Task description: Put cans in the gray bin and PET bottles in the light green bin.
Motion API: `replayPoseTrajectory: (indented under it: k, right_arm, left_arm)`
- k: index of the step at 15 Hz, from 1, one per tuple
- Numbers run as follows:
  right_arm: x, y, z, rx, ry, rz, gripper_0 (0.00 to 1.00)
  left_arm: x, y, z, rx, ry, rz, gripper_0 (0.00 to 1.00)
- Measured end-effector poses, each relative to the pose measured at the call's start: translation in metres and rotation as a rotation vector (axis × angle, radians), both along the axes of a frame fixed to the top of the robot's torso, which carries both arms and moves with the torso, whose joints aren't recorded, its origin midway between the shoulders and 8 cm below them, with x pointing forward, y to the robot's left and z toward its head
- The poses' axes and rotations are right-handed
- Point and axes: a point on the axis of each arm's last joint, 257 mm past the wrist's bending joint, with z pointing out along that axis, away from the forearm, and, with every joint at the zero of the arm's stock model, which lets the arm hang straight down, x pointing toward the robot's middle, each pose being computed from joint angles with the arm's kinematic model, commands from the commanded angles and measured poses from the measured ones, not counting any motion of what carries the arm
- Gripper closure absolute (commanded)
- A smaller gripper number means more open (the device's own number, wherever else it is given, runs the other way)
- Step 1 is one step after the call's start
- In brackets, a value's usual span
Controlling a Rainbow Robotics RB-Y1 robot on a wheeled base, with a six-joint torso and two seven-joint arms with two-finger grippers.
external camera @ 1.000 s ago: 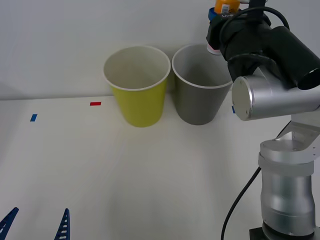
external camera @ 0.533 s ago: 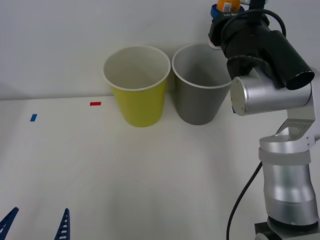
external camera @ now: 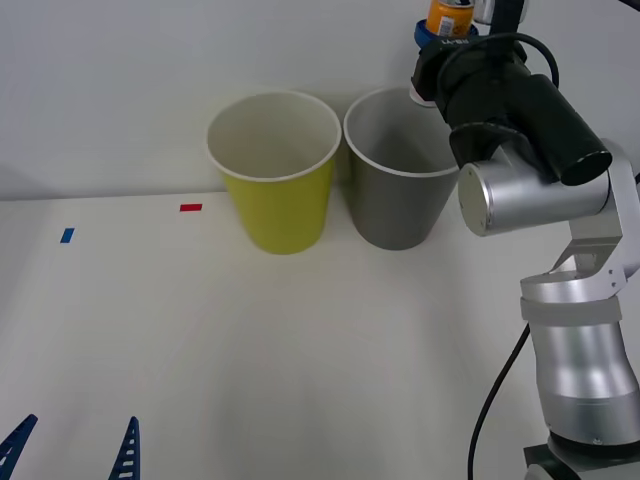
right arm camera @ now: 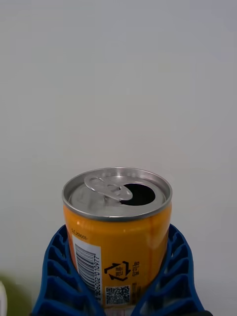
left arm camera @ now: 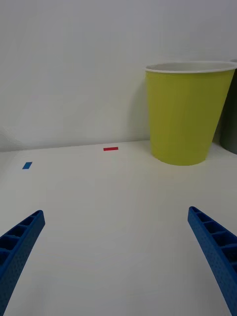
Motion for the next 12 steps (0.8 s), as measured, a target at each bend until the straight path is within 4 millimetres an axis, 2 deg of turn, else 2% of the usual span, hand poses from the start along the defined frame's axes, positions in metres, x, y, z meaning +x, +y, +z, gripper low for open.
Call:
replayPoseTrajectory:
  k: [1, 2, 3, 4, 12]
  right_arm:
    - [-0.0001, 0.0012, -0.0002, 0.005, 0.001, 0.005, 1.0]
    - [-0.0003, 0.0021, -0.0003, 0.008, 0.002, 0.008, 0.73]
    - [-0.0002, 0.0018, -0.0005, 0.01, 0.002, 0.009, 0.29]
    - [-0.0002, 0.0018, -0.0004, 0.009, 0.002, 0.009, 0.0]
    - [-0.0026, 0.0048, 0.0061, -0.099, -0.042, -0.043, 0.0]
  left_arm:
    - [0.0, 0.0, 0.0, 0.0, 0.0, 0.0, 0.0]
    - [0.0, 0.0, 0.0, 0.0, 0.0, 0.0, 0.0]
    - [0.0, 0.0, 0.0, 0.0, 0.0, 0.0, 0.0]
    - [0.0, 0.0, 0.0, 0.0, 0.0, 0.0, 0.0]
    - [0.0, 0.0, 0.0, 0.0, 0.0, 0.0, 0.0]
